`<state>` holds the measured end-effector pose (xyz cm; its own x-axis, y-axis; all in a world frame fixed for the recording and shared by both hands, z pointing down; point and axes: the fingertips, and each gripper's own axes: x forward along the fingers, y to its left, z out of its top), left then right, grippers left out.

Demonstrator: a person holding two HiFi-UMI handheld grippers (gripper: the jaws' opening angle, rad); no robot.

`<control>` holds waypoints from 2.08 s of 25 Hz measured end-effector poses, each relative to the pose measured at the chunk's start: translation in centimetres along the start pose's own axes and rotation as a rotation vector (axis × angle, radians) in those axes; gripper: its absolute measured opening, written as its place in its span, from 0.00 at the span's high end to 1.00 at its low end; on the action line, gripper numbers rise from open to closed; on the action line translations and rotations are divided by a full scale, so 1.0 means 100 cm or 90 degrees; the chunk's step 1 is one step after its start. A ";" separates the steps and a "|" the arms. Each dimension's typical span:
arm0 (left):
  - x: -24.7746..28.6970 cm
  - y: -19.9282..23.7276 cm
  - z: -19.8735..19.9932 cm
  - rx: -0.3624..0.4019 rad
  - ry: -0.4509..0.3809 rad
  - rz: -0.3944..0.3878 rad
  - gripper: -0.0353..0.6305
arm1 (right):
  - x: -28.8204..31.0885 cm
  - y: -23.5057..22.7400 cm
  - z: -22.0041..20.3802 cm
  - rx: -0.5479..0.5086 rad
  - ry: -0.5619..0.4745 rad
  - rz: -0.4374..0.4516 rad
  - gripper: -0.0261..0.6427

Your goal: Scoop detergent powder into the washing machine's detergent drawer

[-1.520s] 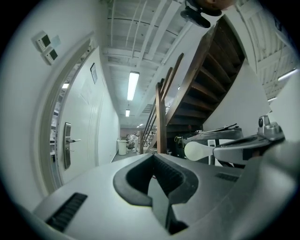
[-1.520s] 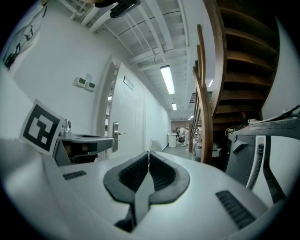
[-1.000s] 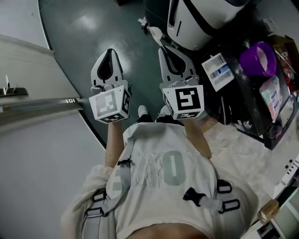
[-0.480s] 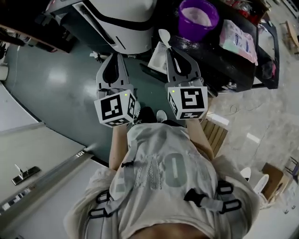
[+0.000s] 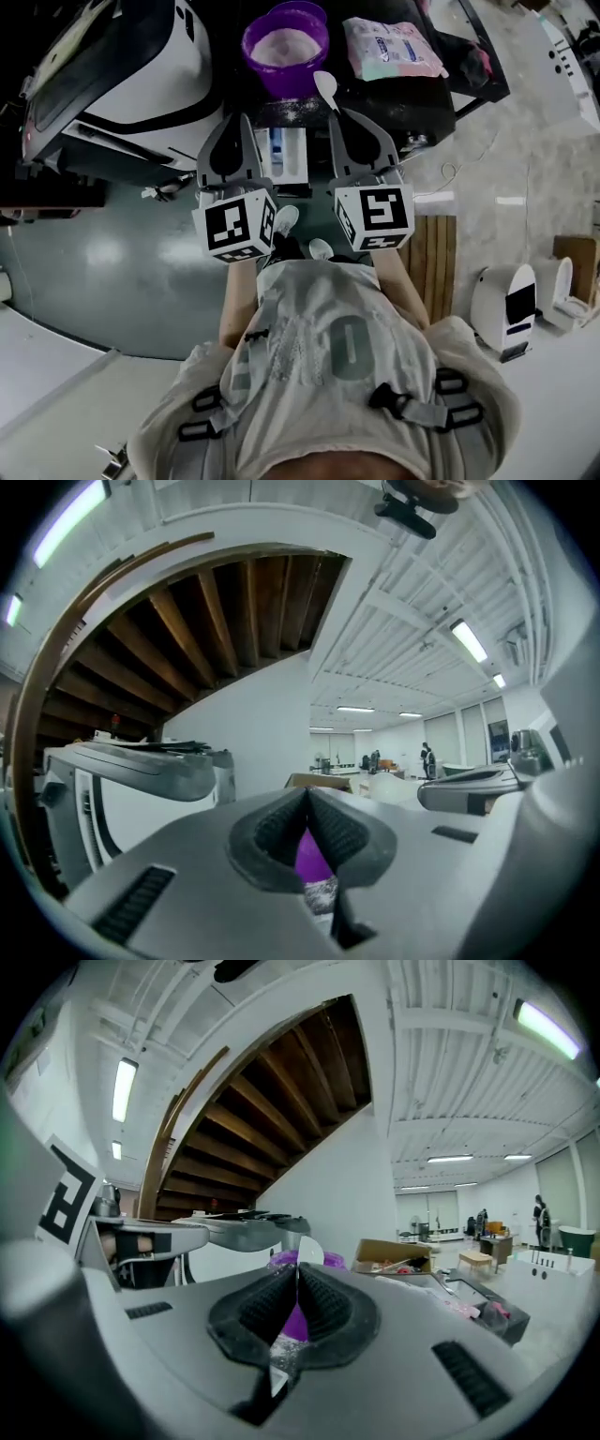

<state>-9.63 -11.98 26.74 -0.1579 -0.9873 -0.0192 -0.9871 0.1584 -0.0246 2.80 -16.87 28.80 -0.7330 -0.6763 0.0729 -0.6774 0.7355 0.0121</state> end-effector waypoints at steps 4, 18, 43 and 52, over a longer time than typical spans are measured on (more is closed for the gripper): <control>0.034 -0.015 0.000 -0.009 -0.008 -0.074 0.91 | -0.001 -0.022 0.003 0.001 -0.006 -0.073 0.94; 0.100 0.013 0.008 0.032 -0.014 -0.145 0.92 | 0.035 -0.036 0.013 0.017 -0.017 -0.182 0.94; 0.128 0.056 0.007 0.048 -0.022 -0.137 0.92 | 0.127 -0.039 0.045 -0.174 0.152 0.058 0.94; 0.137 0.065 -0.026 0.042 0.008 -0.142 0.92 | 0.159 -0.026 0.011 -0.356 0.332 0.212 0.94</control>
<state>-18.31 -24.48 28.92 0.0630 -0.9980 0.0065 -0.9937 -0.0633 -0.0920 -7.17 -29.58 28.85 -0.6734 -0.4157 0.6113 -0.1995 0.8984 0.3912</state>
